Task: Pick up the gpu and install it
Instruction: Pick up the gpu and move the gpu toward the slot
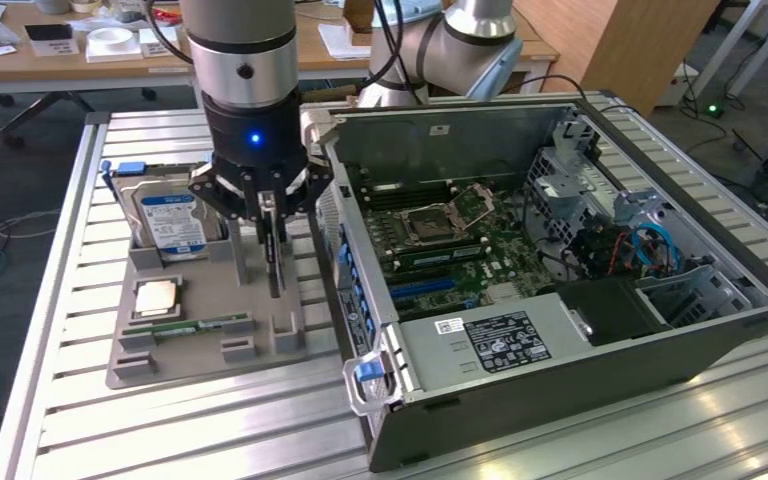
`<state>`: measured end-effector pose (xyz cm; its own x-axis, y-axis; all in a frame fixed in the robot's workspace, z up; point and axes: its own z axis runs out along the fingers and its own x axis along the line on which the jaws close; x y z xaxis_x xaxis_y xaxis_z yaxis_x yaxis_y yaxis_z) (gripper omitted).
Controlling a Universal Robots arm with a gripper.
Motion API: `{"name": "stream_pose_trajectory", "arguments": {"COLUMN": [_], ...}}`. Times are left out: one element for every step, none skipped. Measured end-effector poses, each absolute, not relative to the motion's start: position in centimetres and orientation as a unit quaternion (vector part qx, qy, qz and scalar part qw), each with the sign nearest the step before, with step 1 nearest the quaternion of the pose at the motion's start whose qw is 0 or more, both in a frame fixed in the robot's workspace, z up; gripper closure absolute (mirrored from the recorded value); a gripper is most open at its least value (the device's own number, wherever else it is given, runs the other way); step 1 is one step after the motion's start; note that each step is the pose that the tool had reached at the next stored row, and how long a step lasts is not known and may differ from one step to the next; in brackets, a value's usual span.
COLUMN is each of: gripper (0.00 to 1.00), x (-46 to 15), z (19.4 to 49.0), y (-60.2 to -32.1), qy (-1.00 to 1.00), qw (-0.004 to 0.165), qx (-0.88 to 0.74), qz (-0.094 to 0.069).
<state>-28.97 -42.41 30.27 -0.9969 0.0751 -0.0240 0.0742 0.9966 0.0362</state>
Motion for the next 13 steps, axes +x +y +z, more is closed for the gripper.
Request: {"name": "stream_pose_trajectory", "arguments": {"gripper": [0.74,0.74,0.74,0.74,0.74,0.74,0.74,0.74,0.74,0.74,0.74,0.74,0.74], "x": [-29.0,-29.0,-29.0,-29.0,-29.0,-29.0,-29.0,-29.0,-29.0,-29.0,-29.0,-29.0,-29.0], "z": [30.4,30.6,30.7,30.8,31.0,31.1,31.1,31.2,31.9,32.4,32.8,33.0,33.0], "y": [-42.4,-42.4,-42.4,-42.4,-42.4,-42.4,-42.4,-42.4,-42.4,-42.4,-42.4,-42.4,-42.4], "qy": [0.999,0.999,0.999,0.999,0.999,0.999,0.999,0.999,0.999,0.999,0.999,0.999,0.999], "qw": [0.013,0.013,0.013,0.013,0.013,0.013,0.013,0.013,0.013,0.013,0.013,0.013,0.013], "qx": [0.037,0.037,0.037,0.037,0.037,0.037,0.037,0.037,0.037,0.037,0.037,0.037,0.037], "qz": [0.018,0.018,0.018,0.018,0.018,0.018,0.018,0.018,0.018,0.018,0.018,0.018,0.018]}}
